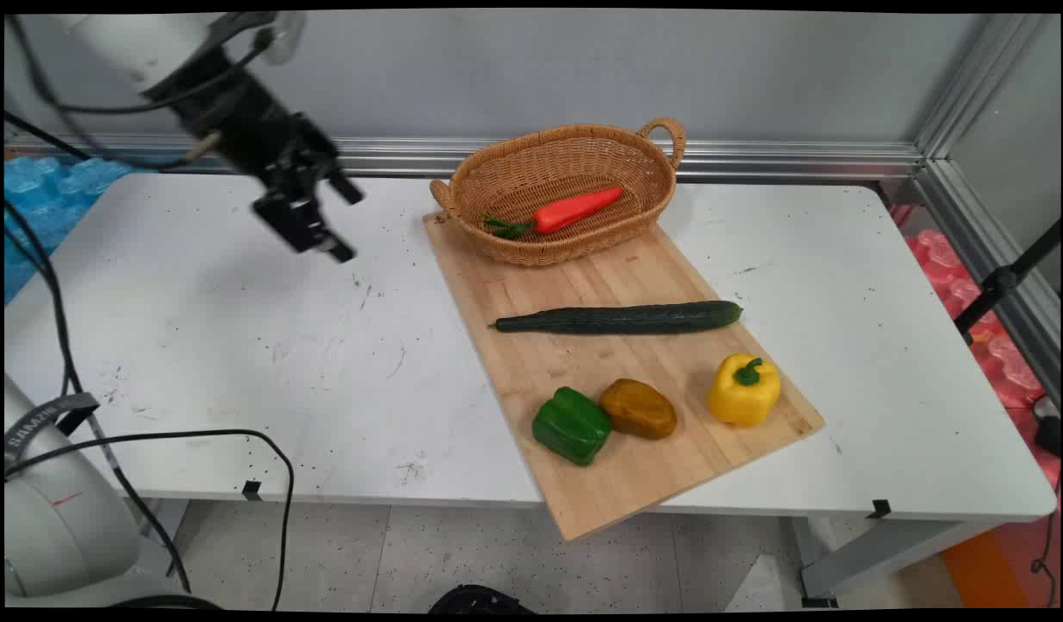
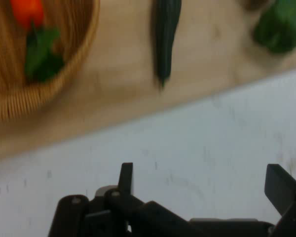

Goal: Pick up the cucumber from the cutting board

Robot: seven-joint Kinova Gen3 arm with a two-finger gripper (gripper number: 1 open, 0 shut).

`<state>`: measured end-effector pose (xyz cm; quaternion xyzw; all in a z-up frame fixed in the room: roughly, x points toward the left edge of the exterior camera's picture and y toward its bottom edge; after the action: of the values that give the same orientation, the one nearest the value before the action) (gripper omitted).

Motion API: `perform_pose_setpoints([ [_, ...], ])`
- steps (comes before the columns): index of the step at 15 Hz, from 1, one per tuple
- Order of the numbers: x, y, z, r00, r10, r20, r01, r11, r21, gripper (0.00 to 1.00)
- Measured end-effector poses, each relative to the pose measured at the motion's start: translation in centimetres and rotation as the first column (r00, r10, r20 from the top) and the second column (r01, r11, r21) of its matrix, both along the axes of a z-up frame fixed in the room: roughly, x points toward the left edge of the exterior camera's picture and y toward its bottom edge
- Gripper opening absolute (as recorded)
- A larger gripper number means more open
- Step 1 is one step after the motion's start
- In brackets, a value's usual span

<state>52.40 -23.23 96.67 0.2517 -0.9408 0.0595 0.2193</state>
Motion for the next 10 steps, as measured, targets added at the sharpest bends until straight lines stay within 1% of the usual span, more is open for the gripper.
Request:
perform_pose_setpoints([
  [3, -3.0, -1.9, 0.2, 0.999, 0.003, -0.053, -0.004, 1.0, -0.026, 1.0],
  [6, -6.4, -3.9, -0.2, 0.995, 0.001, -0.097, -0.006, 0.999, -0.047, 1.0],
  [10, -10.6, -6.5, -1.6, 0.992, -0.011, -0.126, 0.002, 0.997, -0.073, 1.0],
])
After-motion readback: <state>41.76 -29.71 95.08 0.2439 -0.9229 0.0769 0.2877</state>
